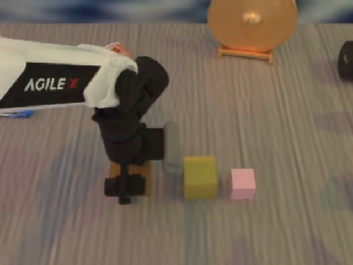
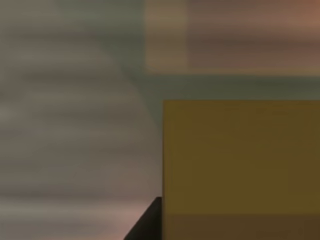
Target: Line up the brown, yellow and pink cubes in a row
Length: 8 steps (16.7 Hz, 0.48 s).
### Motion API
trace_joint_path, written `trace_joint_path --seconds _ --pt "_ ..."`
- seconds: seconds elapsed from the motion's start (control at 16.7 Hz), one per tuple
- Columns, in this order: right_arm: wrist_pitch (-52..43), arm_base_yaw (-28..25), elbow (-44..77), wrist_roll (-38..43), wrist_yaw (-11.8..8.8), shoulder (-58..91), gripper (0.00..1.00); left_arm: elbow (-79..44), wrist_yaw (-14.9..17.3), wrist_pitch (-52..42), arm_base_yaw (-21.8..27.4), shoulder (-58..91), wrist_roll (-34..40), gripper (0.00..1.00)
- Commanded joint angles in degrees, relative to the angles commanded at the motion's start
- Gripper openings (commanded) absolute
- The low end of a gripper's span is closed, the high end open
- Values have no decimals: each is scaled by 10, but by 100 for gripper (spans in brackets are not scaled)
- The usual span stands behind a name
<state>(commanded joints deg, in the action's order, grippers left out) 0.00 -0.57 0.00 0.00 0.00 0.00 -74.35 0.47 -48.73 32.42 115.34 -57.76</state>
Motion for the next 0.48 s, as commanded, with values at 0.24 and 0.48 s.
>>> trace_joint_path --seconds 0.24,0.48 --pt "0 0 0 0 0 0 100 0 0 0 0 0 0 53" --pt "0 0 0 0 0 0 100 0 0 0 0 0 0 83"
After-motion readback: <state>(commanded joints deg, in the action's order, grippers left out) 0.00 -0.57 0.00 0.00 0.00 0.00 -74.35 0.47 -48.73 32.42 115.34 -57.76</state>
